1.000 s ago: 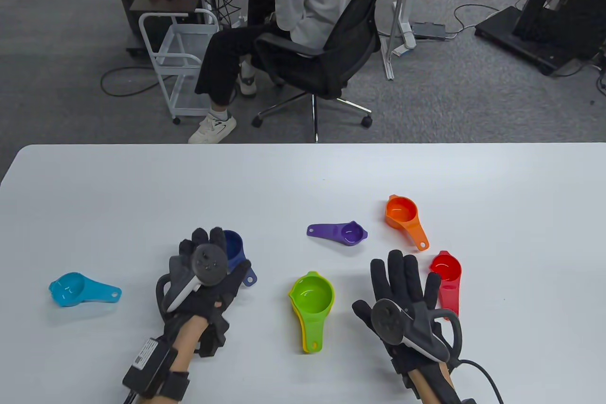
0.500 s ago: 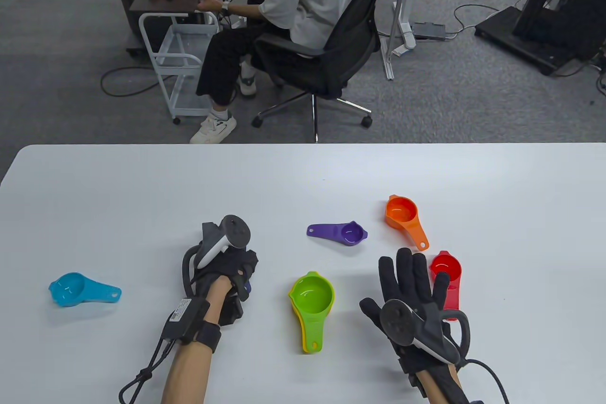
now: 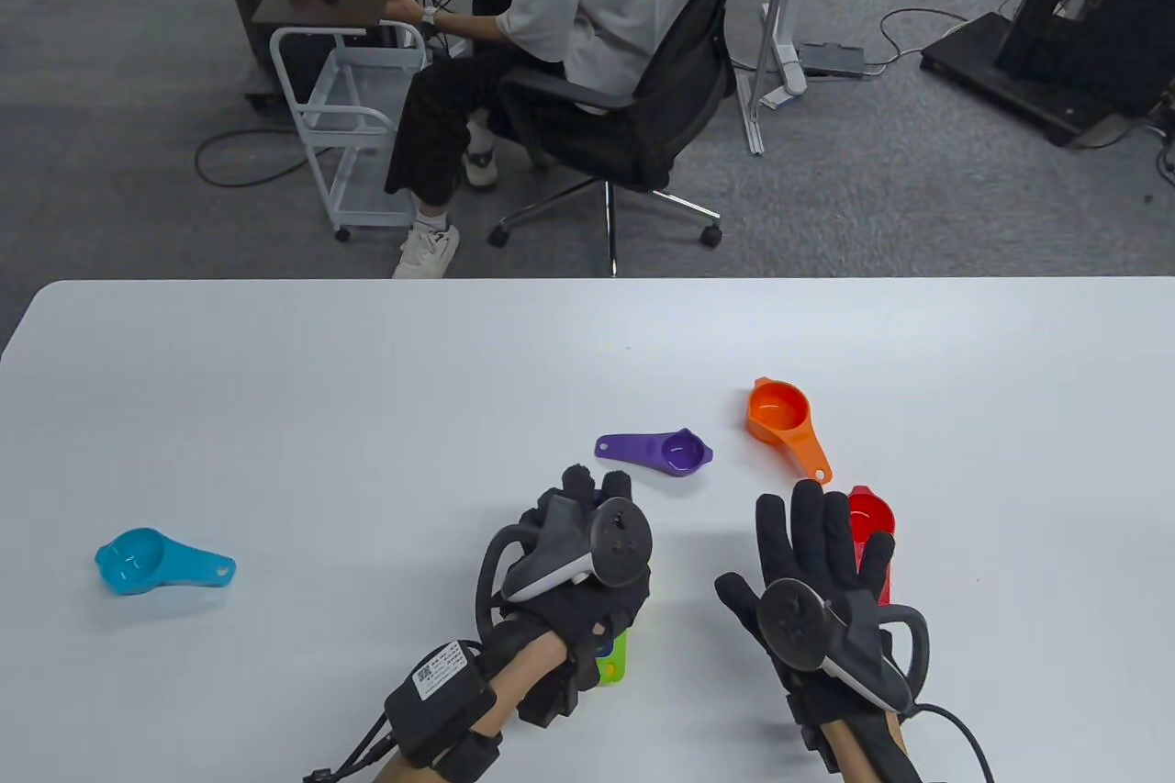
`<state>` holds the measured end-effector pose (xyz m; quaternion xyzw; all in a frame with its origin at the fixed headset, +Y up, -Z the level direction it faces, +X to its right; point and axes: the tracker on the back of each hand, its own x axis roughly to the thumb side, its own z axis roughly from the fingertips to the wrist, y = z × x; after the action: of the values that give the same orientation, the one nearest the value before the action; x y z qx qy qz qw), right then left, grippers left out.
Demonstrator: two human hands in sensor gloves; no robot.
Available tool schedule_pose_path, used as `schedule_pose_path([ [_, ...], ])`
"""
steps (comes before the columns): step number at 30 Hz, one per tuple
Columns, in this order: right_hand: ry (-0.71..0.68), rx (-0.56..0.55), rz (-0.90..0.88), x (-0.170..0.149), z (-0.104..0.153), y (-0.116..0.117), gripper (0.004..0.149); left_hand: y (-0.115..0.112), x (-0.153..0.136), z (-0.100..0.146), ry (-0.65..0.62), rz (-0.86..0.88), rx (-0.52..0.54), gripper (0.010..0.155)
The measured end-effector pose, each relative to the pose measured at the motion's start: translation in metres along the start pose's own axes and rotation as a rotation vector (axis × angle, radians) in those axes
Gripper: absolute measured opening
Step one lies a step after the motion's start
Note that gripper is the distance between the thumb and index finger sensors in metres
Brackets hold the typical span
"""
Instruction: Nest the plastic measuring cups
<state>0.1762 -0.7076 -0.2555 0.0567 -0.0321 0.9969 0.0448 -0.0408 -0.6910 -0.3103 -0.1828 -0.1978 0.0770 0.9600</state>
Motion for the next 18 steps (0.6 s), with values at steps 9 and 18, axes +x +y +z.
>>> schedule_pose_path([
  [9,-0.003,0.005,0.005,0.001,0.000,0.000,0.083,-0.027,0.007,-0.014,-0.005,-0.023,-0.063,0.089],
  [18,-0.004,0.018,0.007,0.002,0.000,0.000,0.084,-0.045,-0.002,-0.025,0.013,0.021,-0.136,0.088],
])
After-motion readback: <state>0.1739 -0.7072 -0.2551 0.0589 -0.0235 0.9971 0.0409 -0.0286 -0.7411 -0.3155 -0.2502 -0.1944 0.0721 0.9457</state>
